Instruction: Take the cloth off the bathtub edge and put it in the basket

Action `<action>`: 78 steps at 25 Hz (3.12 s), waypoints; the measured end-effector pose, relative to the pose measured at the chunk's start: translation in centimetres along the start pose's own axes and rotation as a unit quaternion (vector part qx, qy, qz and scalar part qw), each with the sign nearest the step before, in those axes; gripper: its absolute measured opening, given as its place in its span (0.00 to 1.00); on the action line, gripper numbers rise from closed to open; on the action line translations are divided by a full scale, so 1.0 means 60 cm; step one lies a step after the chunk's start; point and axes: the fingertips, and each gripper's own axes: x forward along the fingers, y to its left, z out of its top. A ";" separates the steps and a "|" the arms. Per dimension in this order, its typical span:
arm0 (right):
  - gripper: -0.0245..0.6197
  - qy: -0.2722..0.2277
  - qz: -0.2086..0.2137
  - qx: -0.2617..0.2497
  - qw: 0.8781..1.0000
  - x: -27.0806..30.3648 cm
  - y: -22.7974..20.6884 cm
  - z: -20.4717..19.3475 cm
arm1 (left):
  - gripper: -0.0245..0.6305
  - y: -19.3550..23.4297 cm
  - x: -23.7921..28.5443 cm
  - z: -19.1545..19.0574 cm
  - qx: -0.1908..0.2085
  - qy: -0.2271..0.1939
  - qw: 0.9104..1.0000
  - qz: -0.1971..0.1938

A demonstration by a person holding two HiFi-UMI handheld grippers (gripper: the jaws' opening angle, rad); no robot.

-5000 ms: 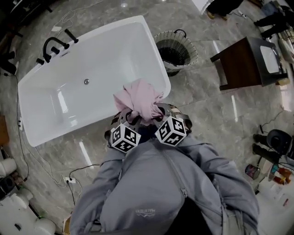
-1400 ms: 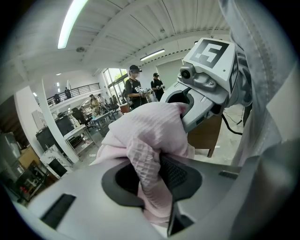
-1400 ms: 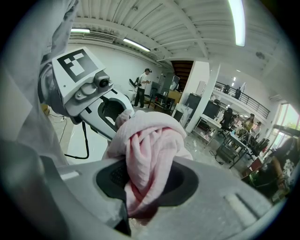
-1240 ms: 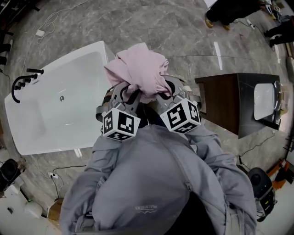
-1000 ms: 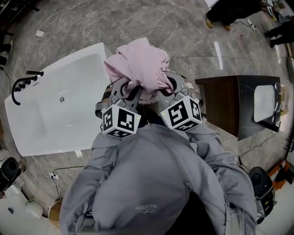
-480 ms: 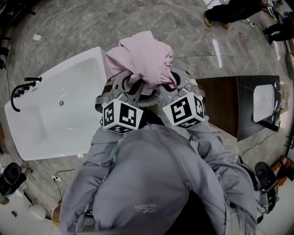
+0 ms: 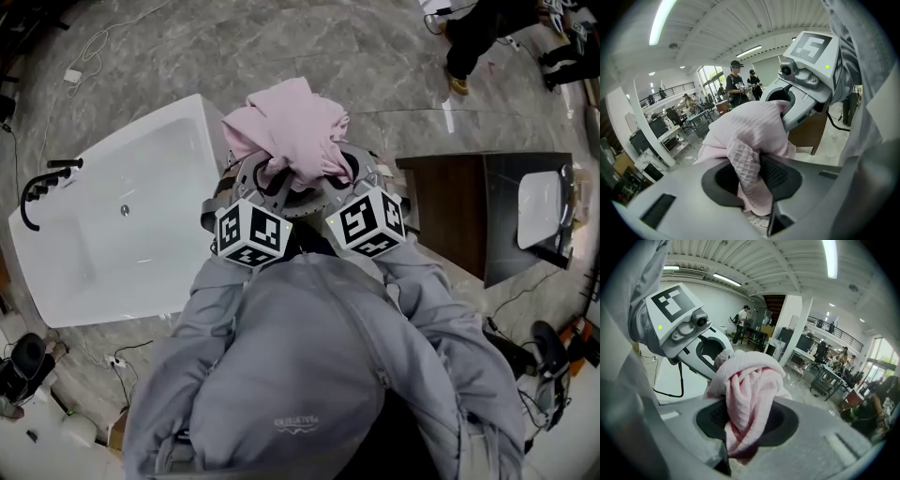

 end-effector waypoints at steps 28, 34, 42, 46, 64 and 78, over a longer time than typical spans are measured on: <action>0.26 0.138 0.104 0.082 0.982 0.179 0.082 -0.187 | 0.37 -0.063 0.113 -0.242 -0.072 0.164 0.979 -0.099; 0.26 0.136 0.111 0.084 0.981 0.179 0.087 -0.187 | 0.37 -0.080 0.110 -0.256 -0.084 0.168 0.976 -0.107; 0.26 0.123 0.114 0.068 0.983 0.168 0.107 -0.182 | 0.29 -0.081 0.100 -0.246 -0.083 0.152 0.981 -0.086; 0.10 0.078 0.088 0.075 0.990 0.150 0.099 -0.150 | 0.10 -0.060 0.085 -0.224 -0.075 0.120 0.989 -0.040; 0.05 -0.189 -0.082 0.175 0.963 -0.072 -0.003 0.085 | 0.05 0.054 -0.145 0.013 -0.225 -0.183 0.940 0.177; 0.05 -0.264 -0.132 0.201 0.934 -0.179 0.015 0.108 | 0.05 0.042 -0.270 0.049 -0.247 -0.239 0.904 0.256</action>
